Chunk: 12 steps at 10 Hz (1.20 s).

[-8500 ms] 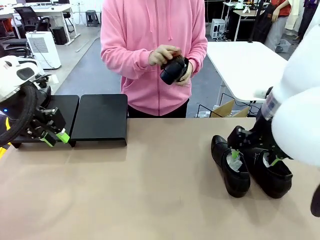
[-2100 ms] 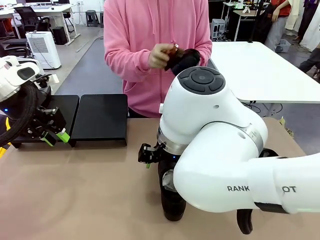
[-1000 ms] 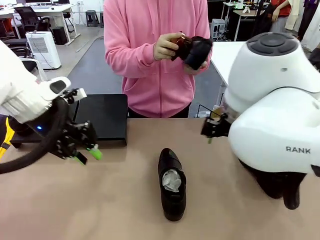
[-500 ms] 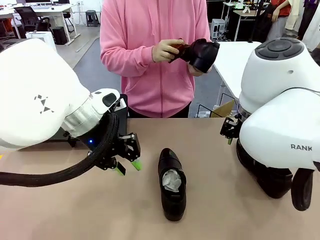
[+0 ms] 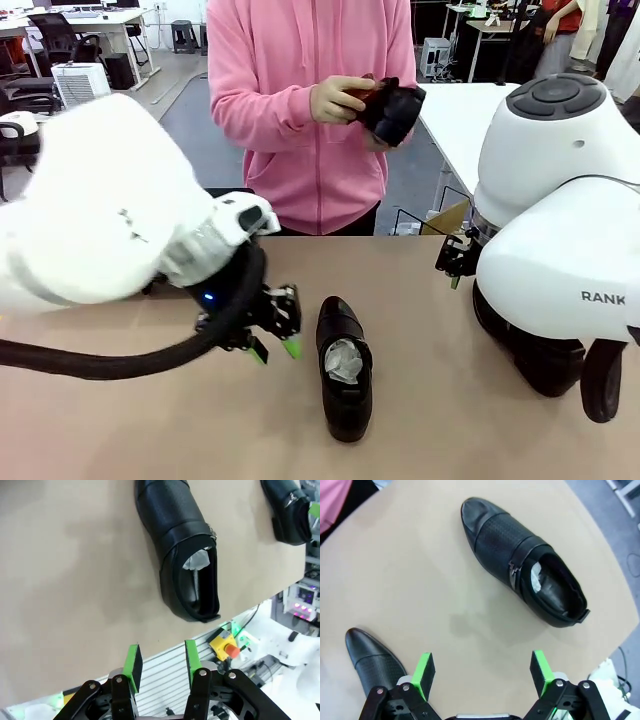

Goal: Organize the shoes by placing them on the stand.
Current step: Place the Shoe from the middle of the table onto the Shoes Stand.

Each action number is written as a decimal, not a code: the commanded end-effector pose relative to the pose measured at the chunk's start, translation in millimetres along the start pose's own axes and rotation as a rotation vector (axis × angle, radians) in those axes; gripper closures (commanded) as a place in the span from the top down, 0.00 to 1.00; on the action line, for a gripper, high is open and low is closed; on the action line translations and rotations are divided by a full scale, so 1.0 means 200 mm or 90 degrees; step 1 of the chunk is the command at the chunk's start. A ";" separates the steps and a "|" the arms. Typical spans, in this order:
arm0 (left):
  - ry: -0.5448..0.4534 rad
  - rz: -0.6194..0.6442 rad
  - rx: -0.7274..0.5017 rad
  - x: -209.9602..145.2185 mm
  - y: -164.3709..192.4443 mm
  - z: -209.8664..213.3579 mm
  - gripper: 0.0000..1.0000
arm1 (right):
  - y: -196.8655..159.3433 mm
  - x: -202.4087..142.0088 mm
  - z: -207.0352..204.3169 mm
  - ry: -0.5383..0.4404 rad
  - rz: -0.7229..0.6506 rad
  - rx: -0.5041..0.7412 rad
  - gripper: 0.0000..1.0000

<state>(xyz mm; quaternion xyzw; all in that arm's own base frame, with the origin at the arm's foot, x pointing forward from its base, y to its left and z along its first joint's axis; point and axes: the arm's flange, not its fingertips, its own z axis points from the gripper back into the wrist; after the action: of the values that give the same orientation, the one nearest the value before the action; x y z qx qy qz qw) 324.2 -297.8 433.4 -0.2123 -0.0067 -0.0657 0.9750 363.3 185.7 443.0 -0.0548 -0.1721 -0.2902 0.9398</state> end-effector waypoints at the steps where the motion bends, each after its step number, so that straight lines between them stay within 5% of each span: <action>1: -0.014 -0.046 0.051 0.13 -0.10 -0.16 0.48 | 0.00 0.02 0.00 0.001 0.010 0.012 1.00; 6: -0.025 -0.052 0.094 0.21 -0.16 -0.29 0.48 | 0.00 0.02 0.00 0.001 0.010 0.012 1.00; 12: -0.024 0.081 0.076 0.19 -0.20 -0.38 0.48 | 0.00 0.02 0.00 0.001 0.010 0.012 1.00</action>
<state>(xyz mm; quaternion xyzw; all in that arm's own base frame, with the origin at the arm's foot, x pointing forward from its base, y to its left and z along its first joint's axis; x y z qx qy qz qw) 355.2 -364.7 389.8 -0.1625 -0.0186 -0.0196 0.9863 363.5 185.4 443.2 -0.0545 -0.1721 -0.2905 0.9397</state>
